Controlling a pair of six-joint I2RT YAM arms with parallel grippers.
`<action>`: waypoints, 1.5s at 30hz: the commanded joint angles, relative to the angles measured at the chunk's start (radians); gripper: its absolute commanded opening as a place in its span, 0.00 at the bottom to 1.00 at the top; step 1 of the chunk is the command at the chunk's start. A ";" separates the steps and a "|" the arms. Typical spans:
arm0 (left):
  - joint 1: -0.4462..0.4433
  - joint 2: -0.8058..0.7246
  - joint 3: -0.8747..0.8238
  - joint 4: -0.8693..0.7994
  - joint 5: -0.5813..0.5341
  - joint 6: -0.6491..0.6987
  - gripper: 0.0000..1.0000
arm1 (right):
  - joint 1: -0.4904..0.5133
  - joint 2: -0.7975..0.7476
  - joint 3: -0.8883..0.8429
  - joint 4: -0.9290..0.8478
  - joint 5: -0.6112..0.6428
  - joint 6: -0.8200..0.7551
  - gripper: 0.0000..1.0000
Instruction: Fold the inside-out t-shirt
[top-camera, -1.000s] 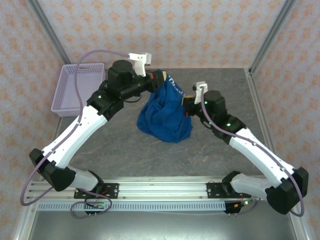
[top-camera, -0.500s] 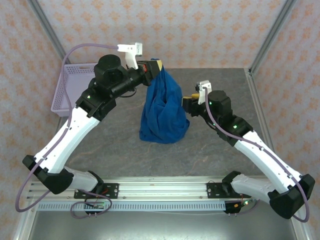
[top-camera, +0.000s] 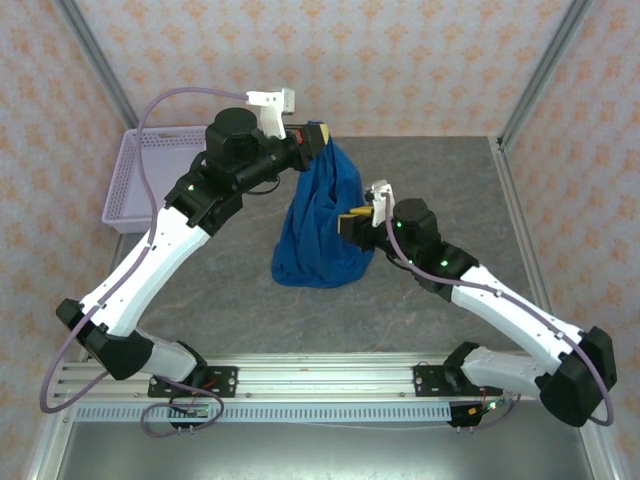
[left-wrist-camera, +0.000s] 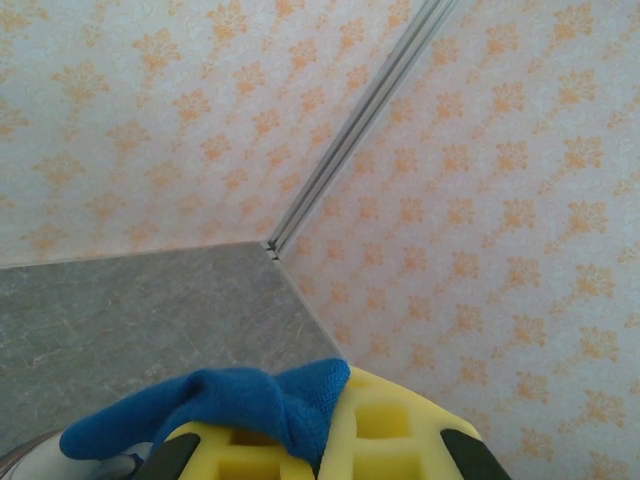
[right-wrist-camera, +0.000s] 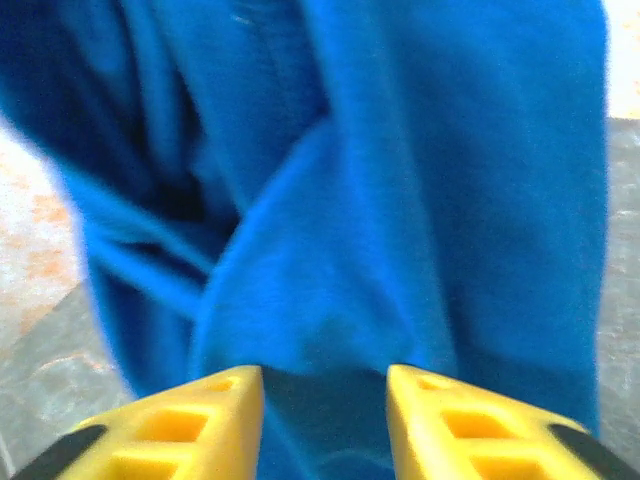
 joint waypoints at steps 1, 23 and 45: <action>0.003 -0.018 0.037 0.019 -0.042 0.015 0.00 | 0.000 0.005 0.042 0.024 0.109 -0.019 0.18; 0.117 0.023 0.051 -0.004 0.046 -0.036 0.00 | -0.114 -0.165 0.260 -0.207 0.124 -0.130 0.00; 0.087 0.477 0.671 -0.200 0.233 -0.011 0.00 | -0.121 -0.015 0.887 -0.498 0.390 -0.341 0.00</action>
